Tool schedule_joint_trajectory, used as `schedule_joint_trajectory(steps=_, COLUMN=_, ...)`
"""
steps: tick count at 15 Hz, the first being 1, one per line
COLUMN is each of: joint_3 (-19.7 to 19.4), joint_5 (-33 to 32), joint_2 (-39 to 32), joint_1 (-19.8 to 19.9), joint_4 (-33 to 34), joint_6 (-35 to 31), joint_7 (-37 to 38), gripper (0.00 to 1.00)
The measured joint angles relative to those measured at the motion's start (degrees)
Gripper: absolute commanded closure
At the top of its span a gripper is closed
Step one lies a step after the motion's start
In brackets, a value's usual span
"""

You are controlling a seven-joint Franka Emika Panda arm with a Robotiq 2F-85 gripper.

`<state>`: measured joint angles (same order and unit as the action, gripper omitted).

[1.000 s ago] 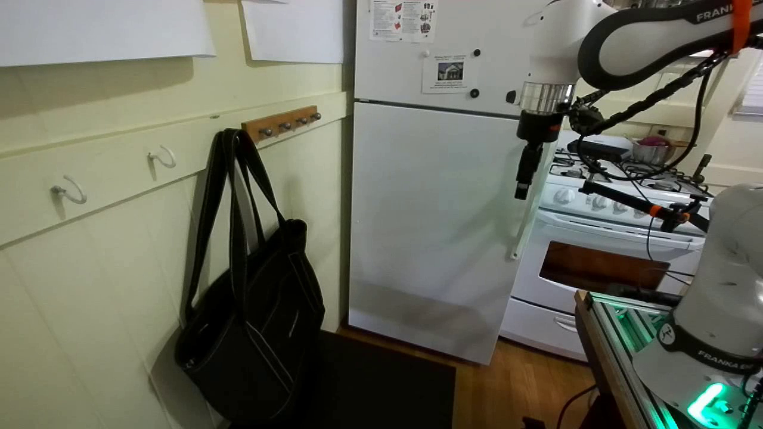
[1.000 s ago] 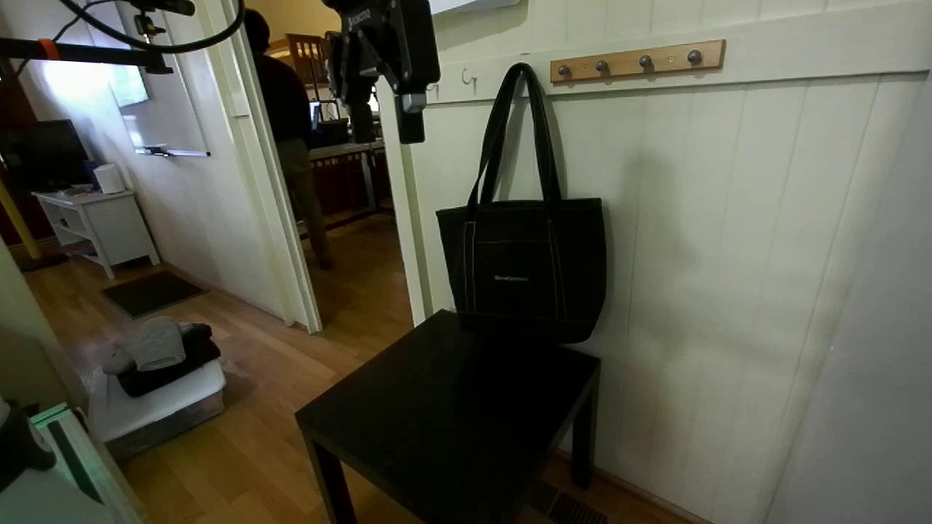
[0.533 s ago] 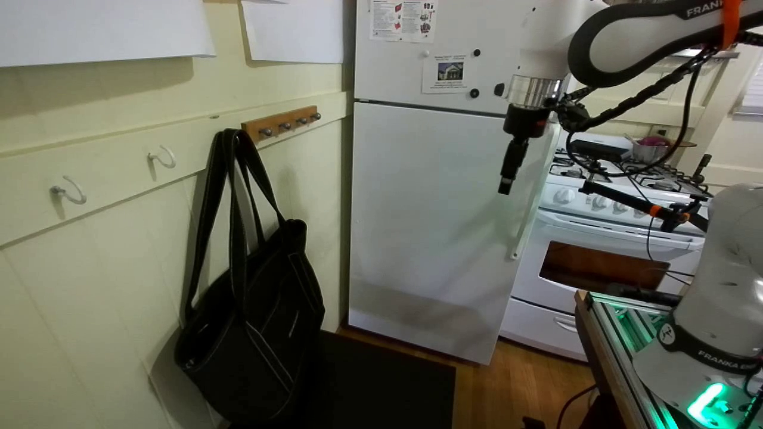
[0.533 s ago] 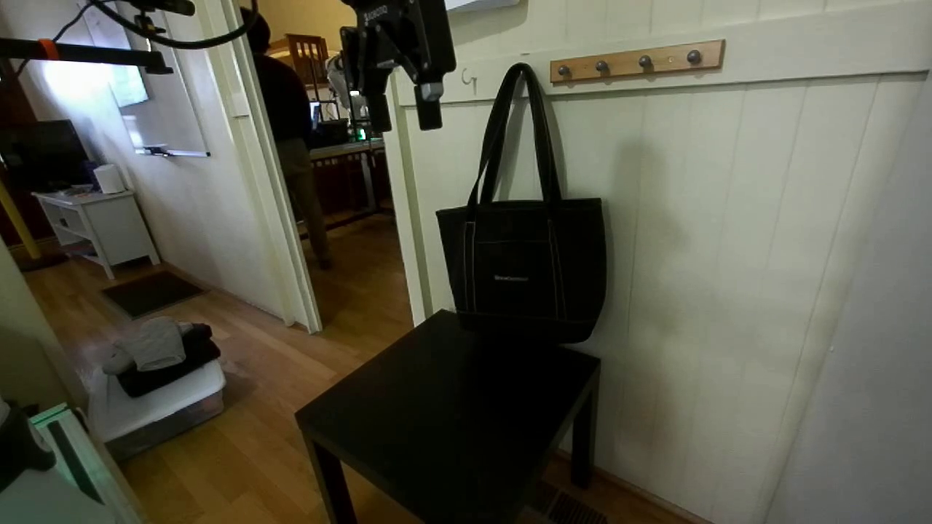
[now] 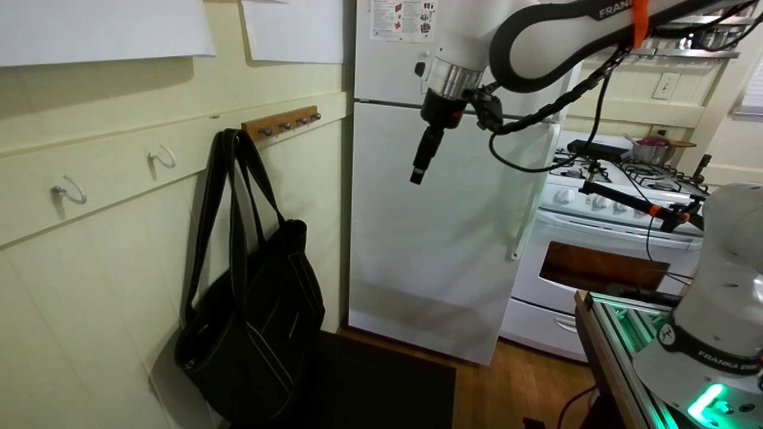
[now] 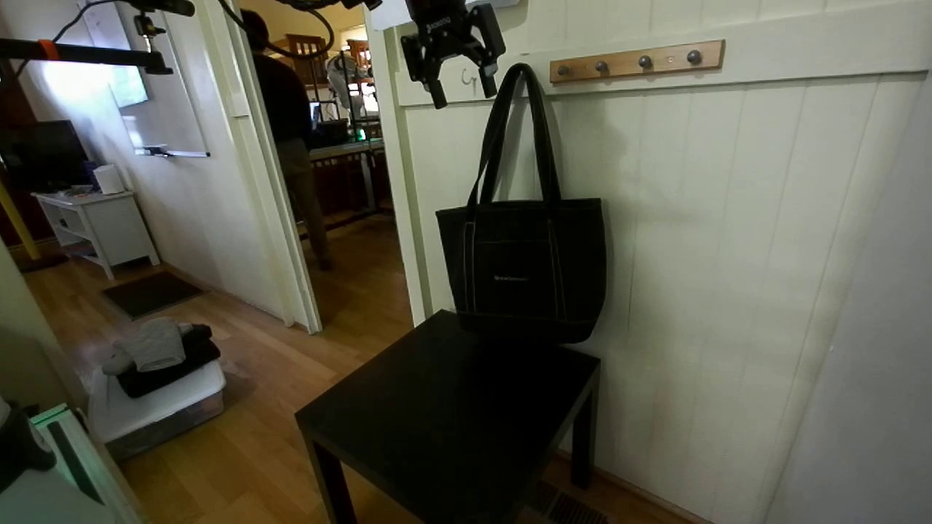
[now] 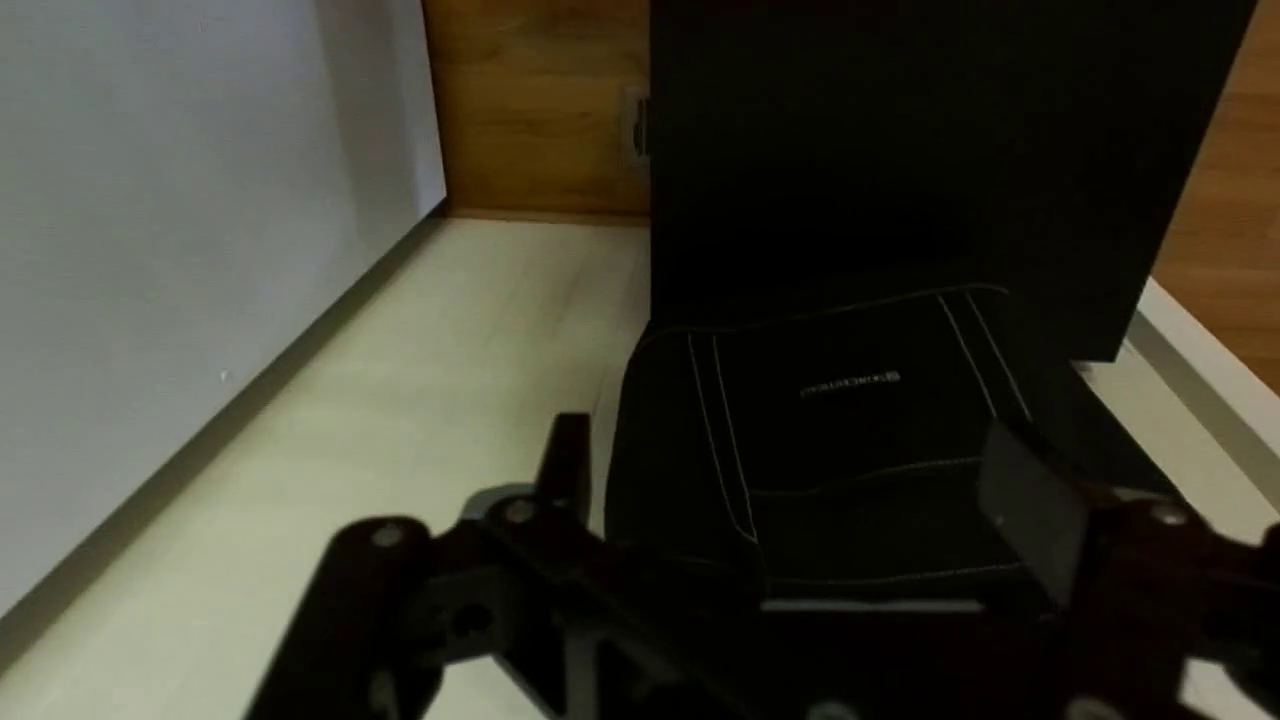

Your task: Move the book to the next hook on the right

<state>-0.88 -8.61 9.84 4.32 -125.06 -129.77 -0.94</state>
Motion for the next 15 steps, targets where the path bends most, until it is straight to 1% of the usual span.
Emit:
schedule_joint_trajectory(steps=2, joint_3=1.0, joint_5=-0.8, joint_2=-4.5, joint_1=-0.8, joint_4=4.7, joint_6=-1.1, joint_7=1.4, gripper=0.0)
schedule_joint_trajectory(steps=4, joint_3=1.9, joint_5=-1.7, joint_2=-8.2, joint_1=-1.8, joint_4=8.7, joint_6=-1.6, joint_7=4.6, gripper=0.0)
schedule_joint_trajectory(steps=9, joint_3=2.8, joint_5=-3.5, joint_2=-15.1, joint_1=-4.7, joint_4=16.3, joint_6=-1.7, joint_7=13.5, gripper=0.0)
schedule_joint_trajectory(steps=11, joint_3=2.8, joint_5=-3.5, joint_2=-16.8, joint_1=-5.6, joint_4=18.0, joint_6=-1.7, joint_7=14.6, gripper=0.0)
schedule_joint_trajectory(steps=15, joint_3=2.4, joint_5=-3.5, joint_2=-16.7, joint_1=-5.6, joint_4=18.0, joint_6=-1.7, joint_7=14.5, gripper=0.0)
